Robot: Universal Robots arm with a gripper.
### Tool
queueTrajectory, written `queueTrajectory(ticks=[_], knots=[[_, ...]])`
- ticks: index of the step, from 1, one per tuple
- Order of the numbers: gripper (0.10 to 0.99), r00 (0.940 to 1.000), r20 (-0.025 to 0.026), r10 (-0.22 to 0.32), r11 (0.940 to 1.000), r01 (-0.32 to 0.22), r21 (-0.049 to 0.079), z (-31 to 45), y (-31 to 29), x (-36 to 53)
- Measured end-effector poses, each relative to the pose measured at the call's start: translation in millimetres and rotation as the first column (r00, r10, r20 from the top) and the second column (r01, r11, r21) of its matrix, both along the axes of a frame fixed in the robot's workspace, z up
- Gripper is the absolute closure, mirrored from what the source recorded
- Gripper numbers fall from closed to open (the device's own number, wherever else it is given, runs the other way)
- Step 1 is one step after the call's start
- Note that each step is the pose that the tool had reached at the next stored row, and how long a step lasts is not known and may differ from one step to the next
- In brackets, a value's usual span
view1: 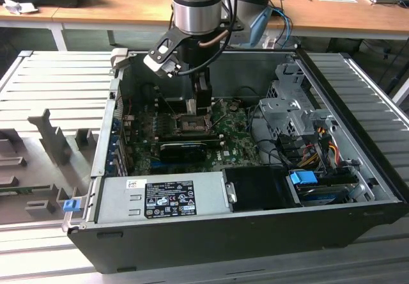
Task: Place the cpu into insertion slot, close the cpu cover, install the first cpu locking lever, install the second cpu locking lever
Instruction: 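Place the cpu into insertion slot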
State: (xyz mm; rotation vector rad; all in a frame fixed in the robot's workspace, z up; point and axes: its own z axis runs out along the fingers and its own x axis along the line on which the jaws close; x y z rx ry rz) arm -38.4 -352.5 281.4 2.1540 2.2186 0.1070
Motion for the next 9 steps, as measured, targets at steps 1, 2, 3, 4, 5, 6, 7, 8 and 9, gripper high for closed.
queueTrajectory(ticks=[1,2,3,4,5,6,7,8,9], knots=[[0.557,1.0,-0.0001,0.0,1.0,0.0,0.0,-0.8,0.0,0.0],[0.557,1.0,-0.0001,0.0,1.0,0.0,0.0,-1.3,0.0,0.0],[0.557,1.0,-0.0001,0.0,1.0,0.0,0.0,-1.5,0.0,0.0],[0.557,1.0,-0.0001,0.0,1.0,0.0,0.0,-1.8,0.0,0.0],[0.557,1.0,0.0,0.0,1.0,0.0,0.0,-2.4,0.0,0.0],[0.557,1.0,0.0,0.0,1.0,0.0,0.0,-2.9,0.0,0.0],[0.557,1.0,0.0,0.0,1.0,0.0,0.0,-3.4,0.0,0.0],[0.557,1.0,-0.0001,0.0,1.0,0.0,0.0,-4.5,0.0,0.0],[0.557,1.0,0.0,0.0,1.0,0.0,0.0,-6.0,0.0,0.0]])
